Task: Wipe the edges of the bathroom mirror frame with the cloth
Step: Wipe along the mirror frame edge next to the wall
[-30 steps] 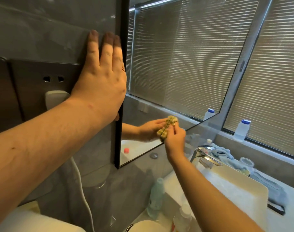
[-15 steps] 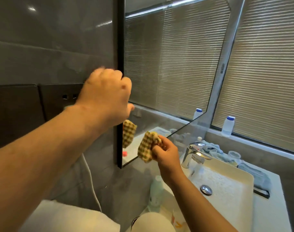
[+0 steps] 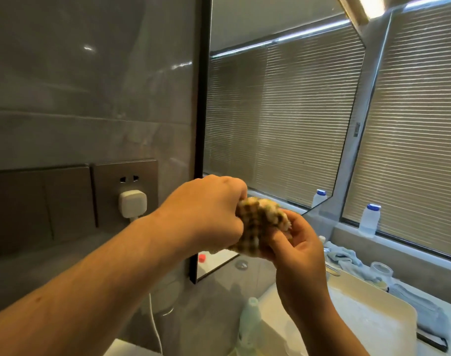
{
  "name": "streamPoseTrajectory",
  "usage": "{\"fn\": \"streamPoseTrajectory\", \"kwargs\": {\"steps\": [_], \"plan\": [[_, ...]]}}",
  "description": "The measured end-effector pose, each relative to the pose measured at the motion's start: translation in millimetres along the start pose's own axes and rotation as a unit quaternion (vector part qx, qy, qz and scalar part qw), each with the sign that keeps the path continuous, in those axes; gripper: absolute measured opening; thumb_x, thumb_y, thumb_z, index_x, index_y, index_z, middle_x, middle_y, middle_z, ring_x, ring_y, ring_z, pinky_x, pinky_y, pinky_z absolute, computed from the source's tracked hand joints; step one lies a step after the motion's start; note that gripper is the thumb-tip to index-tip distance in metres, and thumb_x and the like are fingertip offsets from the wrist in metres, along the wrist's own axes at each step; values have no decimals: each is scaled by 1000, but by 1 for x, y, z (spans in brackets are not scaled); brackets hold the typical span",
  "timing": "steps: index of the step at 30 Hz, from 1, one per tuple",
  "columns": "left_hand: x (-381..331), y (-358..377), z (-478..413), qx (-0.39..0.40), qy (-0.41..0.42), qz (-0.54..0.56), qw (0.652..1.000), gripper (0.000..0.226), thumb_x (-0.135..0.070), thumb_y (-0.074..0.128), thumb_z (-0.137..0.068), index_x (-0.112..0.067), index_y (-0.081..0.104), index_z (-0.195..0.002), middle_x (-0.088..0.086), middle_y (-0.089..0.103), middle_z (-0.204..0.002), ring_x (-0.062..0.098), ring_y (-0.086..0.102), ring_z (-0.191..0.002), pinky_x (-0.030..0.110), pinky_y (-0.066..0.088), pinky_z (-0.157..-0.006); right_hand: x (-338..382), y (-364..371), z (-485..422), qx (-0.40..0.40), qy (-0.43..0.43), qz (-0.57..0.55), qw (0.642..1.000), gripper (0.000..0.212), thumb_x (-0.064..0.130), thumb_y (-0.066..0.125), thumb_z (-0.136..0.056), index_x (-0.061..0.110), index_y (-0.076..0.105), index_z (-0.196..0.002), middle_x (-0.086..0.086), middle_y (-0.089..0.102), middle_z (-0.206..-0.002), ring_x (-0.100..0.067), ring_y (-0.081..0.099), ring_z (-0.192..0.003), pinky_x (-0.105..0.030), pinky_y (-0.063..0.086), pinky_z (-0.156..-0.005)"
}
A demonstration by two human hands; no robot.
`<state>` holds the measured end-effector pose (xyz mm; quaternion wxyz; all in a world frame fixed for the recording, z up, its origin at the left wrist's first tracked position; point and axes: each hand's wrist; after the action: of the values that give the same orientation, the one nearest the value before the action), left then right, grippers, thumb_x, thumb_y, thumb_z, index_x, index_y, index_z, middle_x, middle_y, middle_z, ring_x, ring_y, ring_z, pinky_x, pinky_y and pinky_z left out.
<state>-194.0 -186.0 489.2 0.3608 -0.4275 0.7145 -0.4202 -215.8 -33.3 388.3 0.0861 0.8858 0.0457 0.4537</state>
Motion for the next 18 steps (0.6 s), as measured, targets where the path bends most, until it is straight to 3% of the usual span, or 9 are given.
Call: {"fn": "streamPoseTrajectory", "kwargs": {"steps": [2,5,7,9,10,14,18], "plan": [[-1,-2,-2,11,-13,13,1000,10,-19,54,-79,-27,55,-84,-7,58,-75,14,57,-72,32,50,-61,1,-6,-2,-20,-13,41,999,21,20,58,-81,29,72,-95,-4,74,-88,-22,70,-84,-37,58,-72],[-3,-2,-3,86,-43,131,987,10,-17,51,-77,-21,51,-68,-7,55,-65,13,54,-63,26,42,-53,3,-14,-8,-42,5,-5,999,17,21,59,-78,21,74,-88,-10,73,-83,-24,68,-78,-34,57,-69],[-2,-1,-2,133,-46,230,963,11,-21,53,-68,-25,62,-73,-6,59,-66,13,56,-63,27,47,-56,8,-17,-11,-42,26,-43,998,13,13,62,-86,16,74,-87,-14,73,-84,-26,68,-79,-31,57,-69],[-1,0,-1,164,-37,300,939,29,-23,57,-63,-34,70,-87,-3,69,-79,19,65,-75,36,55,-70,11,-20,-11,-41,40,-37,998,22,6,56,-95,16,74,-88,-14,73,-87,-27,69,-84,-31,57,-74],[-1,1,-2,169,-29,316,933,28,-23,60,-63,-35,71,-86,-2,70,-81,20,66,-78,38,55,-74,13,-23,-11,-41,44,-34,998,27,6,53,-97,18,75,-87,-13,73,-88,-27,69,-85,-33,57,-76],[-11,4,-5,139,-31,327,934,7,-22,64,-62,-22,61,-68,1,54,-68,14,55,-67,39,49,-66,18,-34,-12,-48,55,-37,997,27,13,51,-98,21,75,-87,-12,74,-90,-26,69,-87,-36,54,-80],[-24,8,-5,115,-90,370,917,19,-24,66,-68,-24,62,-87,1,64,-72,21,65,-66,41,53,-60,22,-45,-14,-32,93,-112,989,27,13,43,-103,24,65,-113,-8,74,-104,-22,71,-95,-31,60,-73]]}}
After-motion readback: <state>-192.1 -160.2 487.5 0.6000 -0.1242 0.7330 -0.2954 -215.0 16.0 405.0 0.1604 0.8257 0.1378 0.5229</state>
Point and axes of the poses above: each hand's wrist, its own z-axis away from the middle knuckle, its own y-axis out of the palm, x = y × z
